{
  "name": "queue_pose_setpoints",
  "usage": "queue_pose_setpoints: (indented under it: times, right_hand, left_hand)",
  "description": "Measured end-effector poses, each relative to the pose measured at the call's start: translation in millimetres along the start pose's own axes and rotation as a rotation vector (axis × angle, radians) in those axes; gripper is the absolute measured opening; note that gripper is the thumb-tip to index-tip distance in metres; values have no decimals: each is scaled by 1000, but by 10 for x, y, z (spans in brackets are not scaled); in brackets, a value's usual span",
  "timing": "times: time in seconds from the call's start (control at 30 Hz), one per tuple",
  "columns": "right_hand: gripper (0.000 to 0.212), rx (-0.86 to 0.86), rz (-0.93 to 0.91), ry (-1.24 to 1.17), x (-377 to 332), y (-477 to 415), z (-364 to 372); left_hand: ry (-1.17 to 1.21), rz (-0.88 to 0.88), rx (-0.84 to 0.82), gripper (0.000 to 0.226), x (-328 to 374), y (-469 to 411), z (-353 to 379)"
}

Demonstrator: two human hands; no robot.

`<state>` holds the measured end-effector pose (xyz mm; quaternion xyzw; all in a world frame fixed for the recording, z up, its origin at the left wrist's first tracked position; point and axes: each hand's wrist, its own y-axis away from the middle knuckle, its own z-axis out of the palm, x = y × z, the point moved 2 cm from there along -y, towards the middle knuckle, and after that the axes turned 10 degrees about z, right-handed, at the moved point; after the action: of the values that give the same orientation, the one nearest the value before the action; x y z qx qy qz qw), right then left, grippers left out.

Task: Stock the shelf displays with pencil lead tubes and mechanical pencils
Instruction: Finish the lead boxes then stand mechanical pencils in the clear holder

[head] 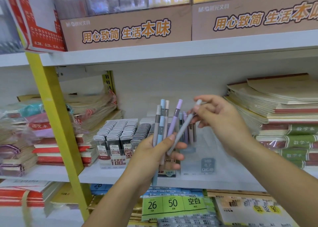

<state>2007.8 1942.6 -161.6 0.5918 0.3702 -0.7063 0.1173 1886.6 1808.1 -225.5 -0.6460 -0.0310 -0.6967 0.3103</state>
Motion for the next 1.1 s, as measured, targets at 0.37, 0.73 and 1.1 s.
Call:
queue_pose_setpoints:
  times: [0.37, 0.73, 1.1]
  right_hand:
    - [24, 80, -232, 490, 18, -386, -342]
    - [15, 170, -345, 782, 108, -543, -399]
    - [18, 107, -382, 1066, 418, -677, -403]
  left_hand:
    - [-158, 98, 162, 40, 37, 32, -245]
    - [-185, 83, 155, 16, -4, 23, -261]
    - [-175, 103, 155, 14, -7, -10, -235]
